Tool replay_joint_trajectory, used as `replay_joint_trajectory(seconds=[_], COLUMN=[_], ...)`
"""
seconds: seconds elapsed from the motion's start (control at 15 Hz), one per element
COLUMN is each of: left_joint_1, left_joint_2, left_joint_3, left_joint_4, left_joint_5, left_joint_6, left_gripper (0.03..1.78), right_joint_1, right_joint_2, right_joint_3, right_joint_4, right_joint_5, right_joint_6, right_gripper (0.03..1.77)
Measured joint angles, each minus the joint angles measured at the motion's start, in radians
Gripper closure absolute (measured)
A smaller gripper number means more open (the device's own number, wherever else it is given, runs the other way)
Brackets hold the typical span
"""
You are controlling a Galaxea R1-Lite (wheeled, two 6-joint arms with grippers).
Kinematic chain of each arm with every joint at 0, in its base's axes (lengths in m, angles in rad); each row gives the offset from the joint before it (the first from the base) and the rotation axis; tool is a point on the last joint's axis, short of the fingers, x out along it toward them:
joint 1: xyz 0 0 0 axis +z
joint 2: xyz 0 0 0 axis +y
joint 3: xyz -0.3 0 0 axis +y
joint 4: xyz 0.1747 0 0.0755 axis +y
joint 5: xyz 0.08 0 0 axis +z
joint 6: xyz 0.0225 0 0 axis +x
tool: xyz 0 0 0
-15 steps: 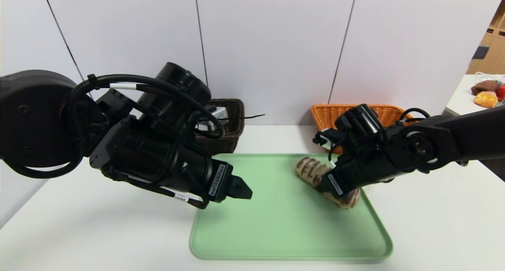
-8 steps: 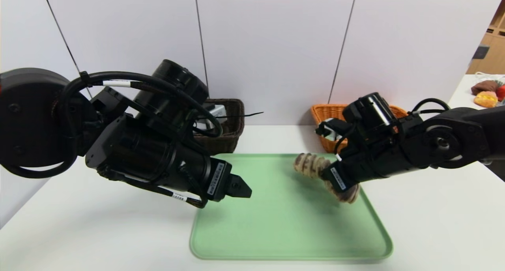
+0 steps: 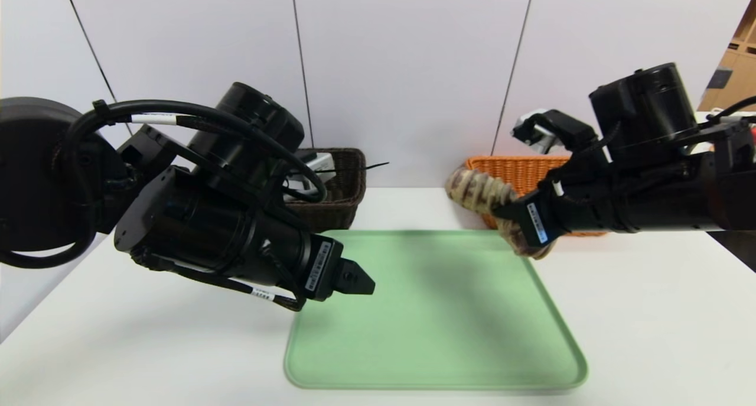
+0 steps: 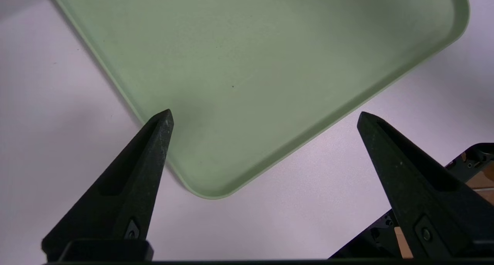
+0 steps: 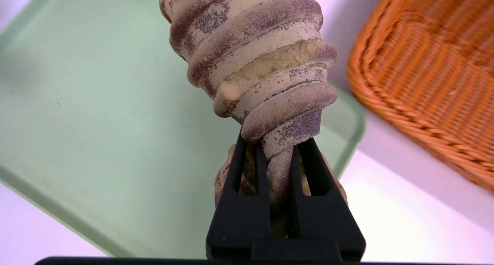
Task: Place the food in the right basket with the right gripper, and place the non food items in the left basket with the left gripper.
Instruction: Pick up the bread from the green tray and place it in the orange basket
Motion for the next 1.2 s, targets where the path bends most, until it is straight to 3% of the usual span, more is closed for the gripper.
replay_joint_trajectory(seconds=[0.4, 0.8, 0.93, 1.2], left_joint_1=[0.0, 0.0, 0.001, 0.001], left_joint_2=[-0.005, 0.005, 0.013, 0.029], left_joint_3=[0.0, 0.003, 0.007, 0.015], left_joint_4=[0.0, -0.027, -0.029, -0.034], left_joint_5=[-0.001, -0.002, -0.001, 0.001], left_joint_6=[0.0, 0.0, -0.001, -0.003], left_gripper=[0.12, 0.12, 0.12, 0.12], right_joint_1=[-0.196, -0.402, -0.446, -0.49], right_joint_2=[-0.053, 0.043, 0.103, 0.189], right_joint_3=[-0.034, -0.12, -0.161, -0.208], right_joint_4=[-0.003, -0.004, -0.004, -0.004], right_joint_5=[0.005, 0.019, 0.024, 0.067], right_joint_6=[-0.071, -0.176, -0.249, -0.473], right_gripper=[1.62, 1.62, 1.62, 1.62])
